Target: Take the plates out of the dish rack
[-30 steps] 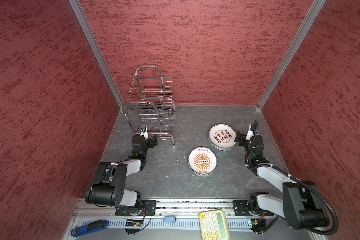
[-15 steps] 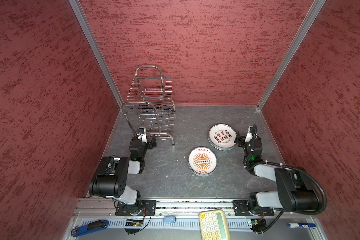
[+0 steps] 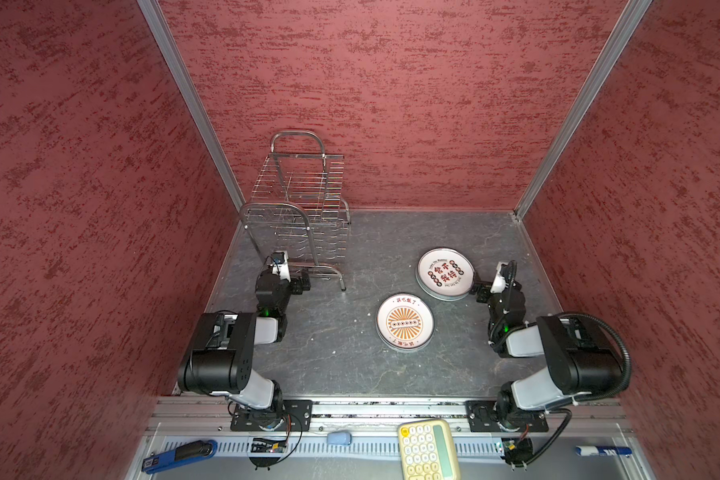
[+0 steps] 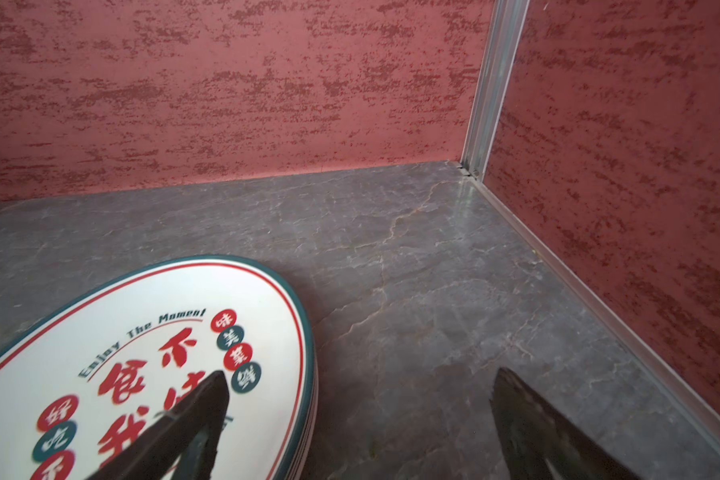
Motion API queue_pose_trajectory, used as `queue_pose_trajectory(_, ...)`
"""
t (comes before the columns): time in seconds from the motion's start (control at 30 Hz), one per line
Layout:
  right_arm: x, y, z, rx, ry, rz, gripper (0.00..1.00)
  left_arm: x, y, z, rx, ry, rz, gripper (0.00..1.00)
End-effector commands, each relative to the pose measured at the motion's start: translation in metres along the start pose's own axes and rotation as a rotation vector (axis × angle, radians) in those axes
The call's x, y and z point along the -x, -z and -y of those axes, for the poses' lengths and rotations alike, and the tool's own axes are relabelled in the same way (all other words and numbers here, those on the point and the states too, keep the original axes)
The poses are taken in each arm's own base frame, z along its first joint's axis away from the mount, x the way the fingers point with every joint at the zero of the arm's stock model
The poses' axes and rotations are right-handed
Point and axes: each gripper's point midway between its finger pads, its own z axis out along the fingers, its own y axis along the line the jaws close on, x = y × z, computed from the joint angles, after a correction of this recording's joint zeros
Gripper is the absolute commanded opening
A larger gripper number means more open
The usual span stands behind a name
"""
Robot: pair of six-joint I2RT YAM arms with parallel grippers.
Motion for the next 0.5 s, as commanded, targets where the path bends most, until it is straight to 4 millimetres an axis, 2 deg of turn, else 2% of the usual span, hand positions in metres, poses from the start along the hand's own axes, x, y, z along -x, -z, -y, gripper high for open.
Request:
queue_pose_trajectory(0.0, 0.026, -0.0056, -0.0009, 0.003, -0.006, 0.088, 0.99, 0.0004, -0.003, -0.0004, -0.011, 0.021, -0.007, 0.99)
queue_pose_trajectory(0.07, 0.0245, -0.0124, -0.0009, -0.002, -0.009, 0.061, 0.99, 0.0001, -0.0028, -0.0002, -0.01, 0.02, -0.008, 0.99)
queue_pose_trajectory(0.47, 0.0253, -0.0112, 0.0, -0.004, -0.01, 0.069, 0.99, 0.0005, -0.0032, -0.001, -0.01, 0.021, -0.008, 0.99)
